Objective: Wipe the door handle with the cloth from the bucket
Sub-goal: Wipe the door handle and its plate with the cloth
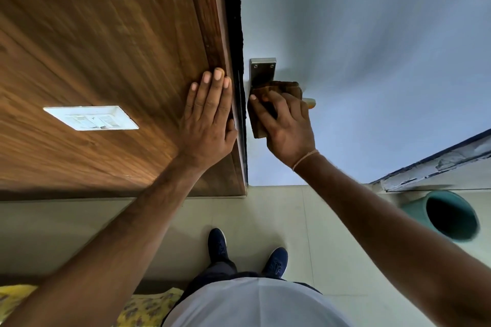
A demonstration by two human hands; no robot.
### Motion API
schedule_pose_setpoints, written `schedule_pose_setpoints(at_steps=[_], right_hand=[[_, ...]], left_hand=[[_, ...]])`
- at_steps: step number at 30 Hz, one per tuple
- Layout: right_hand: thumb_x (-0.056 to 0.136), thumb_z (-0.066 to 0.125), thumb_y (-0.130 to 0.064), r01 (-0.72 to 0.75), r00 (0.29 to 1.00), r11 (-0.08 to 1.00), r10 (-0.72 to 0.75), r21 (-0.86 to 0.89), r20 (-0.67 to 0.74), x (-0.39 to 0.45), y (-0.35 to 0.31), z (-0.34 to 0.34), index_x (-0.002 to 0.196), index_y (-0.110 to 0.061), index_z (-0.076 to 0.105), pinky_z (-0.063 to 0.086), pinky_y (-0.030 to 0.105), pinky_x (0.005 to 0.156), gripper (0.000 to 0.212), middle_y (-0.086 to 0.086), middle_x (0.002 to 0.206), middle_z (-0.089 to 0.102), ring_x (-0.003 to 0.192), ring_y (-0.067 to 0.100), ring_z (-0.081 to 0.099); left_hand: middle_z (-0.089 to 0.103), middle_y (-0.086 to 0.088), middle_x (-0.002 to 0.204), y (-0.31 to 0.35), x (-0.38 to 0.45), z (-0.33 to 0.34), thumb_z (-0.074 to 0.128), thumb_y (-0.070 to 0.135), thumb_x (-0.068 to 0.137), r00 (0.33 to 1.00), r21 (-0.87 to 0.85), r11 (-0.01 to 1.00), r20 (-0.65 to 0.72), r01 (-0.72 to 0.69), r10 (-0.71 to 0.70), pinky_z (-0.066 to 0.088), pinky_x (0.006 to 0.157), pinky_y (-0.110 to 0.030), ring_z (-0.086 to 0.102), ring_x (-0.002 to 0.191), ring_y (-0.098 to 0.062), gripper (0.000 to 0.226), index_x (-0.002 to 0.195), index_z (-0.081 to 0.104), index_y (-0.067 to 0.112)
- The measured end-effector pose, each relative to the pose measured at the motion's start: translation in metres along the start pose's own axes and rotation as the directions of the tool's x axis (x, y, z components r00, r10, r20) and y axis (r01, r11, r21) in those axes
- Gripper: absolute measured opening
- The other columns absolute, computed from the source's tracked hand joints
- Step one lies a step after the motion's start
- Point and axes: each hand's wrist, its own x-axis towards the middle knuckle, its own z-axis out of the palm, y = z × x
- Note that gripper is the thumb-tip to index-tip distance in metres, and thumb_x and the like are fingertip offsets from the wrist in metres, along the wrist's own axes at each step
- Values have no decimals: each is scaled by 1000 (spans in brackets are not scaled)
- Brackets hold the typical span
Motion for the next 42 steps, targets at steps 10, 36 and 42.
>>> schedule_pose_setpoints(at_steps=[10, 36, 42], right_hand=[[98, 68, -18, 47, 996, 991, -36, 129, -81, 20, 4, -3, 128, -14, 75, 48, 48, 98, 31, 15, 128, 70, 119, 37, 59], [99, 72, 0, 107, 983, 960, -63, 257, -172, 14, 54, -18, 108, -7, 80, 54, 47, 88, 14, 11, 115, 75, 112, 38, 65], [101, 67, -2, 184, 977, 954, -150, 237, -153, 32, 18, -4, 111, -11, 80, 56, 49, 90, 19, 11, 120, 75, 106, 39, 69]], left_hand=[[28, -24, 169, -1, 3, -3, 66, 23, 98, 1000, -5, 1000, -3, 3, -3, 18, 134, -51, 26, 158, -41, 86, 166, 19, -1], [27, -25, 168, 6, 5, 1, 69, 19, 91, 998, 68, 996, -1, 57, -57, 15, 135, -52, 22, 160, -41, 89, 164, 25, -4], [35, -28, 166, 8, 3, 1, 73, 23, 89, 998, 68, 996, 1, 59, -59, 18, 134, -53, 26, 157, -42, 91, 163, 29, -5]])
